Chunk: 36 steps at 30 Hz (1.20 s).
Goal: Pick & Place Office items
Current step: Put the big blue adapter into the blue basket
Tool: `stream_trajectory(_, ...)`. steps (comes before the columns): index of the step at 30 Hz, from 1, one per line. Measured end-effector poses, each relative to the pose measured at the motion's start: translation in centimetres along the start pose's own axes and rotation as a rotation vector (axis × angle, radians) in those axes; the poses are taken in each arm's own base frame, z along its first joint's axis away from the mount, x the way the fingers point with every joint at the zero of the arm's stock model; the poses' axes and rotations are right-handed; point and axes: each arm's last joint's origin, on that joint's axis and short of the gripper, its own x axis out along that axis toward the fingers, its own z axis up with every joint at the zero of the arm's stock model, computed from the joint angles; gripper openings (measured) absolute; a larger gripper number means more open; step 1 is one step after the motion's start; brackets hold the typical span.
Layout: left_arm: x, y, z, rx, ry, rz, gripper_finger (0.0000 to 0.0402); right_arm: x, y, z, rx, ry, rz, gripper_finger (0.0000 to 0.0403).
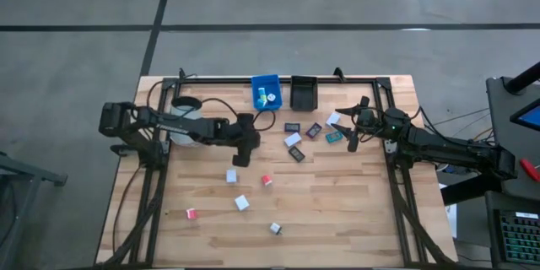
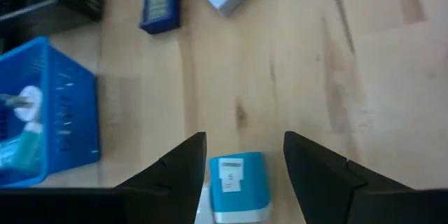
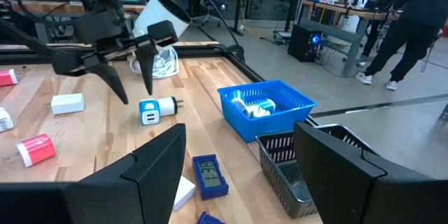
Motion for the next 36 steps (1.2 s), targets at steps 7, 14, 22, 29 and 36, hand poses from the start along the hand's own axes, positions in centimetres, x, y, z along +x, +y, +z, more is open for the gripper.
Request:
stream_trajectory(7,0.2,1.3,-0.6,-0.057,0.004,-0.022,0.0197,0.0,0.0,0.0,0.000,0.000,0.000,0.0256)
stream_trajectory(14,0.7,1.5,-1.1,-0.082,0.021,-0.054,0.0197,0.0,0.0,0.0,0.000,0.000,0.000,0.0256)
stream_trajectory(22,2.1,1.1,-1.7,-0.082,0.069,-0.074,0.0198,0.0,0.0,0.0,0.000,0.000,0.000,0.0256)
stream_trajectory(29,3.0,1.0,-2.1,-0.085,0.088,-0.087,0.0198,0.0,0.0,0.0,0.000,0.000,0.000,0.0256)
stream_trajectory(36,3.5,1.0,-2.3,-0.104,0.098,-0.096,0.0198,0.0,0.0,0.0,0.000,0.000,0.000,0.0256)
